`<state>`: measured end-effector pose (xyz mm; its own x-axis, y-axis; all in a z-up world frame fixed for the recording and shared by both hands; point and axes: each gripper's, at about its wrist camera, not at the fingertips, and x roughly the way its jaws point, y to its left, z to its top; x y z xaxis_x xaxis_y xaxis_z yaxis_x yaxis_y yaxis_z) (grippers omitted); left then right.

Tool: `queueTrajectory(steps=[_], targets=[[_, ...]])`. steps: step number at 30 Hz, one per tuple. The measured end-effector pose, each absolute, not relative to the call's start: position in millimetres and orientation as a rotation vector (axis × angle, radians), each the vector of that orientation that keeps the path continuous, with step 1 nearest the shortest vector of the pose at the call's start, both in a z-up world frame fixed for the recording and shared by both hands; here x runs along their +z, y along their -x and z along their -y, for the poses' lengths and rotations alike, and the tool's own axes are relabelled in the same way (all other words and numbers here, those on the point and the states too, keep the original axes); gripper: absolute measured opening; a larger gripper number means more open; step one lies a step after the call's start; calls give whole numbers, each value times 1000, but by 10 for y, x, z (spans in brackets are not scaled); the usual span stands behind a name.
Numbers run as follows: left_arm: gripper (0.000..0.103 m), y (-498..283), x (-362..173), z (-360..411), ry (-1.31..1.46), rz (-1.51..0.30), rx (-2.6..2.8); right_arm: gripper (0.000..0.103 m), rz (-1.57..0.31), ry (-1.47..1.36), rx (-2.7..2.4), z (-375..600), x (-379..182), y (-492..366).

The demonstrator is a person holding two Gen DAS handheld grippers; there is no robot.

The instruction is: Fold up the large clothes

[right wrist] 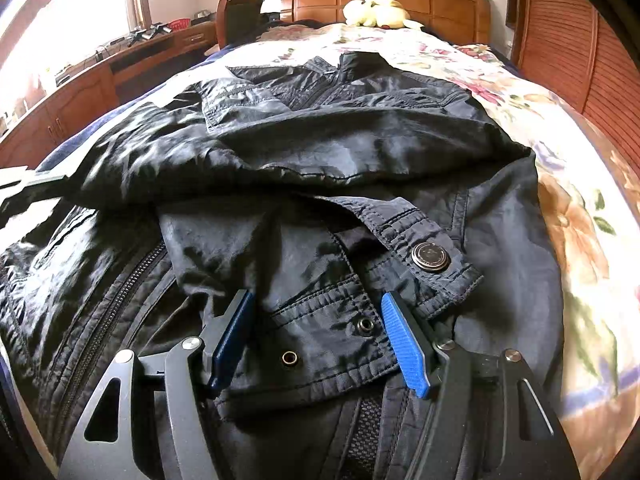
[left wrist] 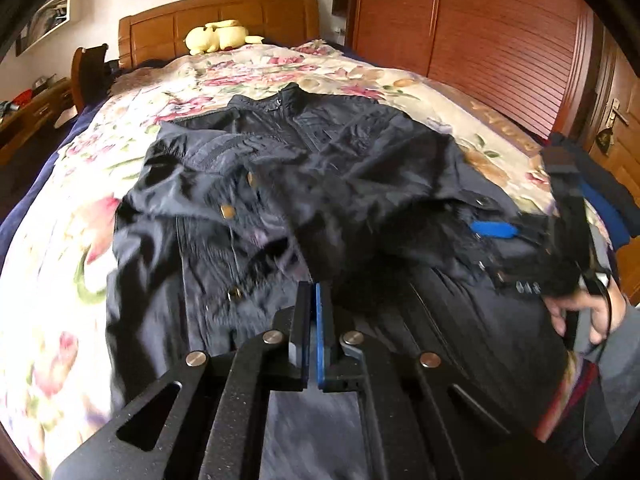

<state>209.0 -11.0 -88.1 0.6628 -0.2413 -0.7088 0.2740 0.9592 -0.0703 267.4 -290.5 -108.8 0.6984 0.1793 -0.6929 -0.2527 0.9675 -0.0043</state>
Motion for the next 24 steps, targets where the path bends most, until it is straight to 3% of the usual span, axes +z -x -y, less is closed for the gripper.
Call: queueTrajectory(steps=[15,16,18,24], targets=[[3,-1581,-867,39,-16,-792,-260,68,-644,37,264,2982,-684,-2382],[5,-1604,-846,31,-12,-794,-260,68,-647,40,262,2977,-689,-2387],[23,-1625,-811,43,-6,-784,-266,68,-644,41,262,2971,-706,-2399],[27,-1764,-815,168,29,-798,-307,68,-637,54,243,2953,-724,-2425]])
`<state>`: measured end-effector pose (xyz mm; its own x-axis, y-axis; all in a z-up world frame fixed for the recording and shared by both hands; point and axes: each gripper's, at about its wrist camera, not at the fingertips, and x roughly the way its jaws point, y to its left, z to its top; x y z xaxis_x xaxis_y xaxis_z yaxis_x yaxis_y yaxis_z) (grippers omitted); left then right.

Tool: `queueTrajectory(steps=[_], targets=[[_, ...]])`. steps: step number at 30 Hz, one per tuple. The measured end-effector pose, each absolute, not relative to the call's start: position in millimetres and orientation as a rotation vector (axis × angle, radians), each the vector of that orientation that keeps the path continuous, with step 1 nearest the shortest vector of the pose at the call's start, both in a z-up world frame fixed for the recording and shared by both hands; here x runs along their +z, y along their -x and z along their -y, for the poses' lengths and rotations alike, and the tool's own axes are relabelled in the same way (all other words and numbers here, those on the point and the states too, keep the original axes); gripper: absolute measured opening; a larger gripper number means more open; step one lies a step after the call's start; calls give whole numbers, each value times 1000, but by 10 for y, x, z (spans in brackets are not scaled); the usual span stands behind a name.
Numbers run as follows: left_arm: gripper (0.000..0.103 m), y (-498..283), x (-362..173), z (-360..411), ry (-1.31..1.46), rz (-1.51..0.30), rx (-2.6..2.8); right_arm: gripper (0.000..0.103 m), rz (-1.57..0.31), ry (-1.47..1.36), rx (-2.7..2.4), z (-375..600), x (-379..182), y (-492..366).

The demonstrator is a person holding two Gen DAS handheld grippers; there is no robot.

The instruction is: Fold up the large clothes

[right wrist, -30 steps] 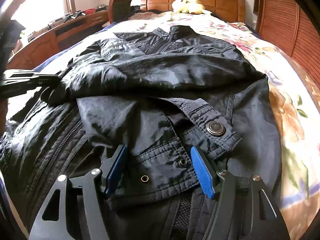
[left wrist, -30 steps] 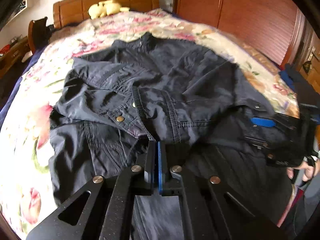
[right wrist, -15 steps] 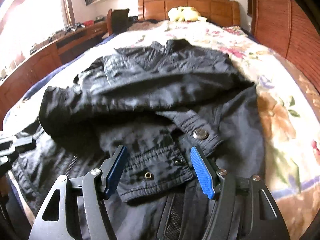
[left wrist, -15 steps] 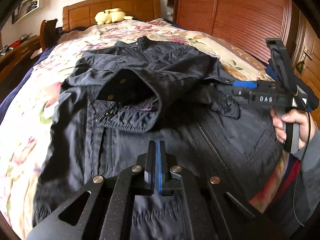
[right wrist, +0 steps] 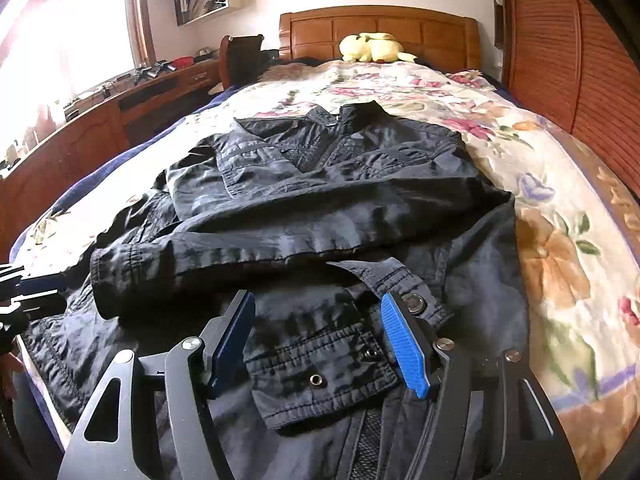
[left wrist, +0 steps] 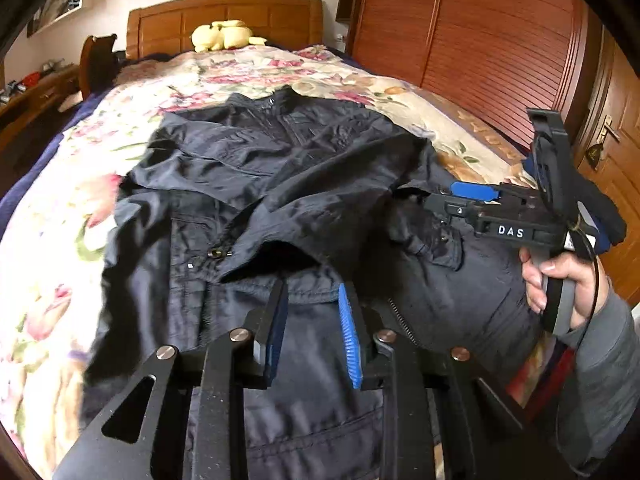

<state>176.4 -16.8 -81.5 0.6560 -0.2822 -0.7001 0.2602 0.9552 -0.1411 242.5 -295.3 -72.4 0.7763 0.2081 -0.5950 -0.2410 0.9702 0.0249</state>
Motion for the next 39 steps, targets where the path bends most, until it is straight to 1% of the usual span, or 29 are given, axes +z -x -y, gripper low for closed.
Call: queueTrajectory(steps=[5,9,10,11,12,14,20,24,26,30,33,37,39], targets=[[27,-1942,-922,281,83,-834,-334,68,-629,73,228,2933,-712,-2419],[27,-2067,-943,307,96,-800,-253,68,-622,89,231,2901,-712,-2407],[24,-2079,-930,319,88,-777,-249,68,-623,88,234,2903,-714,-2407],[13,-2091,-922,344,78,-762,-263,68,-624,85,236,2911,-716,-2408],[5,-2100,-922,355,79,-765,-276,67,-626,82,236,2920,-718,-2413],[3,-2073,-914,383,80,-762,-309,68,-628,71,238,2952,-718,-2427],[3,-1853,-936,489,38,-800,-334,68,-624,46,254,2964,-708,-2447],[3,-1754,-1012,501,20,-859,-341,67,-628,44,275,2912,-741,-2473],[4,-1670,-1001,465,13,-859,-346,67,-628,53,285,2869,-760,-2481],[20,-1420,-898,256,-8,-827,-302,67,-620,71,330,2733,-753,-2476],[26,-1292,-833,60,-20,-808,-253,67,-618,84,412,2576,-720,-2458],[27,-1143,-803,-257,-13,-797,-182,55,-579,124,496,2267,-633,-2429],[28,-1094,-817,-393,-8,-799,-150,46,-580,149,527,2085,-633,-2471]])
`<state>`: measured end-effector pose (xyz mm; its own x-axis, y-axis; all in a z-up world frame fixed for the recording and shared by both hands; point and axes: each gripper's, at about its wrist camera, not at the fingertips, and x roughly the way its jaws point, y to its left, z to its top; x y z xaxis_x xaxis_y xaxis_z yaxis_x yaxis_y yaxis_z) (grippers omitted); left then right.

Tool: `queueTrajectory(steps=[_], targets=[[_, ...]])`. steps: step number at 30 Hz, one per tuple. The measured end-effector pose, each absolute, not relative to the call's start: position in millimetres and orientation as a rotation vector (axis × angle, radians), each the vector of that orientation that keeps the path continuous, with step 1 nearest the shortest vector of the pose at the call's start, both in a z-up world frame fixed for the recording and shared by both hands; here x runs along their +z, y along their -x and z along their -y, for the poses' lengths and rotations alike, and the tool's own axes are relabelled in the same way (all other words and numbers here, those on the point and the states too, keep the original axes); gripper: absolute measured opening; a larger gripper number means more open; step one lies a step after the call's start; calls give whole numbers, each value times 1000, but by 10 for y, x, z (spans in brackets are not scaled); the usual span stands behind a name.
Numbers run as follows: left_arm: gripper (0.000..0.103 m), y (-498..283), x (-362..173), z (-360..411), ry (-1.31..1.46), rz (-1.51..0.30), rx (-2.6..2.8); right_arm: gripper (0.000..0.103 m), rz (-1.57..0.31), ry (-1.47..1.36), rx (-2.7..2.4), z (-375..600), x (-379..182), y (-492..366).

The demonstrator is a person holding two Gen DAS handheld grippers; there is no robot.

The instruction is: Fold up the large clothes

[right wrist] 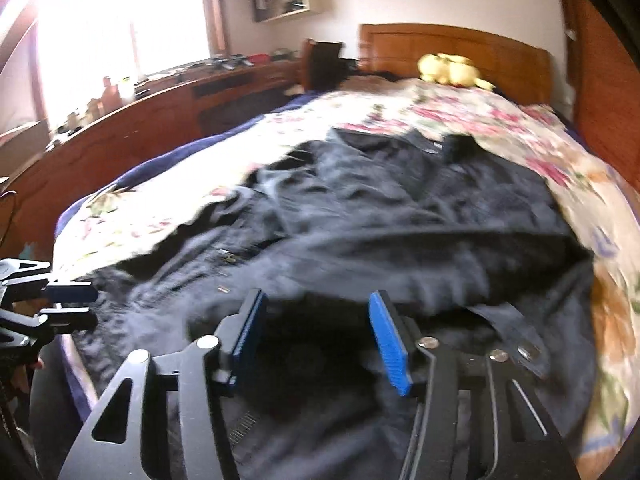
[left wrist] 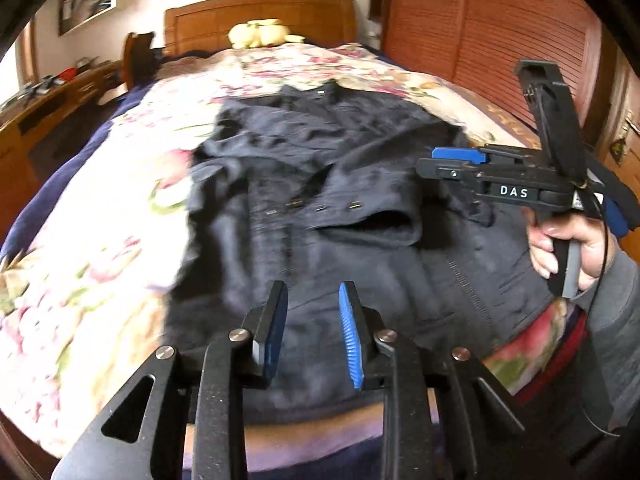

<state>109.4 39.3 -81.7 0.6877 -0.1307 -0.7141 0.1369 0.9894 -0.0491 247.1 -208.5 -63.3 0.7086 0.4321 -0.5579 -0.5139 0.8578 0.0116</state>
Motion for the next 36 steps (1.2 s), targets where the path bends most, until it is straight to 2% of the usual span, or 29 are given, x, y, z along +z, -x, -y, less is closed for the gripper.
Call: queueTrajectory(steps=[3,11,25,36], targets=[[28,-1028,-851,-609,2,-804,-97,41,-609,184,548,1877,-737,-2540],[29,-973,-890,-992,26,-798,-10,41,-751,230,528,1722,-1127,-2773],[29,-944,-1144,-1139,56,-841,18,41,-712,294,485,1539,-1268,-2770],[35,-1036,-1299,-1185,61,-855,33,42,-706,303,486,1607,-1229,-2658]])
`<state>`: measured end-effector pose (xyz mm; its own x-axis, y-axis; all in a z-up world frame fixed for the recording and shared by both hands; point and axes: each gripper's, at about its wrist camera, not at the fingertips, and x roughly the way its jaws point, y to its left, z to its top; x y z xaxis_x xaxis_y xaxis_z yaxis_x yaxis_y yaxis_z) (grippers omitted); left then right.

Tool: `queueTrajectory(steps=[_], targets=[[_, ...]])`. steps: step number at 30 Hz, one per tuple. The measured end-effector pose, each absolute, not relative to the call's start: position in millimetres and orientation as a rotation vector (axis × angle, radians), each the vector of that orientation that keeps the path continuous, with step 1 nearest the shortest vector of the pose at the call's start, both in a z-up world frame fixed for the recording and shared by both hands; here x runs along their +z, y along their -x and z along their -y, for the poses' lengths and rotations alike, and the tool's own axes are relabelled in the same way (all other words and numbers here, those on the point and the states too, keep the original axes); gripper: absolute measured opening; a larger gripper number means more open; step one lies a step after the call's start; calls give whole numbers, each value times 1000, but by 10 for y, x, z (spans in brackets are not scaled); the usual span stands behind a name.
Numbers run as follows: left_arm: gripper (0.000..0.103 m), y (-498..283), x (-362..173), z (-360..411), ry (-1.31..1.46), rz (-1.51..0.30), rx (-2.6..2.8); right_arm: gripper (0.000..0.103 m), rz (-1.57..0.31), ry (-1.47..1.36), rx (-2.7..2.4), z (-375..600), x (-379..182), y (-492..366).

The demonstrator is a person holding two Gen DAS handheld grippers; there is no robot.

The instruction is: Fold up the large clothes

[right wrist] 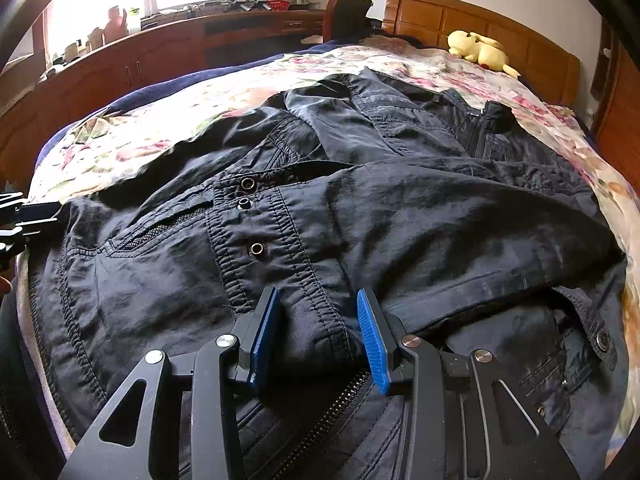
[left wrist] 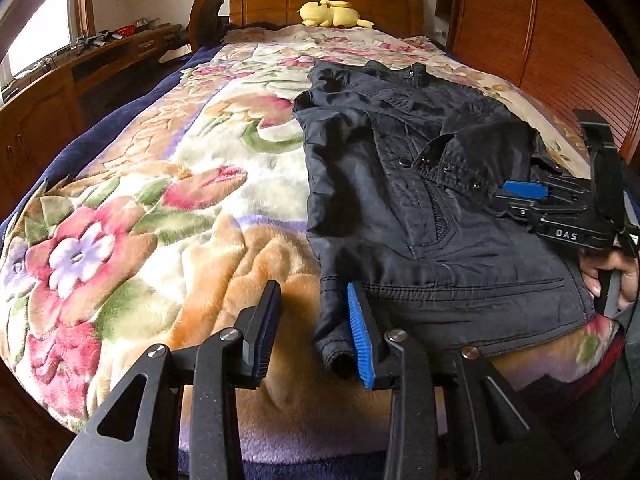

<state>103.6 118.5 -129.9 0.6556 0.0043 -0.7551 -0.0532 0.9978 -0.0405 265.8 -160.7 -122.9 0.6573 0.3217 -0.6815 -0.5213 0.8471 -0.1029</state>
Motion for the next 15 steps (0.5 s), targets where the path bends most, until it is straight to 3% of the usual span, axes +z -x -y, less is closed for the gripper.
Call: queueTrajectory(steps=[5,11,15], targets=[[35,-1089,-1323,-1180,55,-858,43,42,-726,271,488,1742,-1093,-2593],[35,-1030,-1304,-1203,71,-846,30,68,-699,288,393,2299,-868,-2307],[35,-955,-1240,-1188,85,-837,8,71,-730,299,268,2863,-891,-2128]])
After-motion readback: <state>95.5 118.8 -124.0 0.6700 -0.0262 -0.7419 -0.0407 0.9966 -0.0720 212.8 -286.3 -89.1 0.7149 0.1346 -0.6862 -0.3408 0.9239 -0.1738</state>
